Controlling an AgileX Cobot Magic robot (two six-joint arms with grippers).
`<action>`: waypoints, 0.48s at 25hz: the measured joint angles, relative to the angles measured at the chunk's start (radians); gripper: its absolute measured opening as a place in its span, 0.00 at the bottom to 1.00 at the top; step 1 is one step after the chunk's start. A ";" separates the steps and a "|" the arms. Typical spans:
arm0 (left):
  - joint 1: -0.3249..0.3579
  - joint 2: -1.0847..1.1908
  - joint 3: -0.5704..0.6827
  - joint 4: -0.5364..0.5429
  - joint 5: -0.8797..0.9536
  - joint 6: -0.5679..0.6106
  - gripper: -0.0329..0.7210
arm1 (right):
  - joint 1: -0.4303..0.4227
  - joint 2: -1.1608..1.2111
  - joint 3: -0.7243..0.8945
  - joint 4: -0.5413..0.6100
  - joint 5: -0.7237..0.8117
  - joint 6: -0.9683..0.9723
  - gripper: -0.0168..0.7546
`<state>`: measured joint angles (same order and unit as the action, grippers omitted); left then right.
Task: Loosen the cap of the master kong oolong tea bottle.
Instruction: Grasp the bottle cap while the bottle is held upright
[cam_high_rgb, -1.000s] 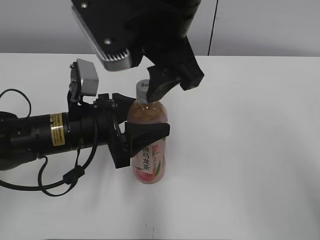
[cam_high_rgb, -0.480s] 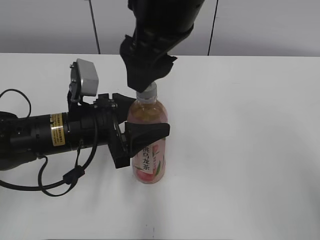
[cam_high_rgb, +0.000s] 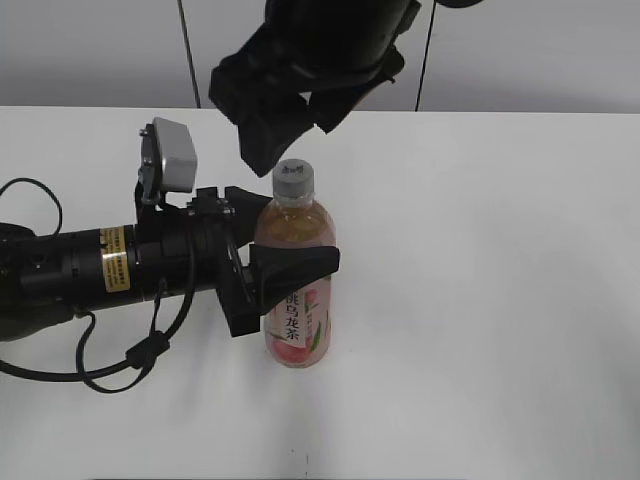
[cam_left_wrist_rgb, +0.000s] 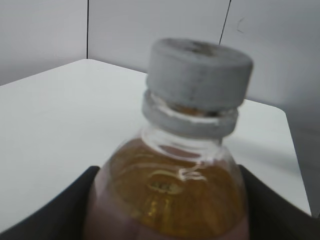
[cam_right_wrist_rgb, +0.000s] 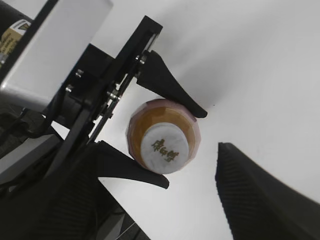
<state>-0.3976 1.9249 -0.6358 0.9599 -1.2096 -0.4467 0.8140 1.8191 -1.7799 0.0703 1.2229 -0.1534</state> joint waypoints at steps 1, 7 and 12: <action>0.000 0.000 0.000 0.000 0.000 0.000 0.66 | 0.000 0.000 0.004 0.000 0.000 0.017 0.74; 0.000 0.000 0.000 0.000 0.000 0.000 0.66 | 0.000 0.000 0.077 0.000 0.001 0.051 0.71; 0.000 0.000 0.000 0.000 0.000 0.000 0.66 | 0.000 0.002 0.081 0.003 0.001 0.042 0.69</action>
<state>-0.3976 1.9249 -0.6358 0.9599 -1.2096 -0.4467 0.8140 1.8210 -1.6987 0.0731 1.2239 -0.1118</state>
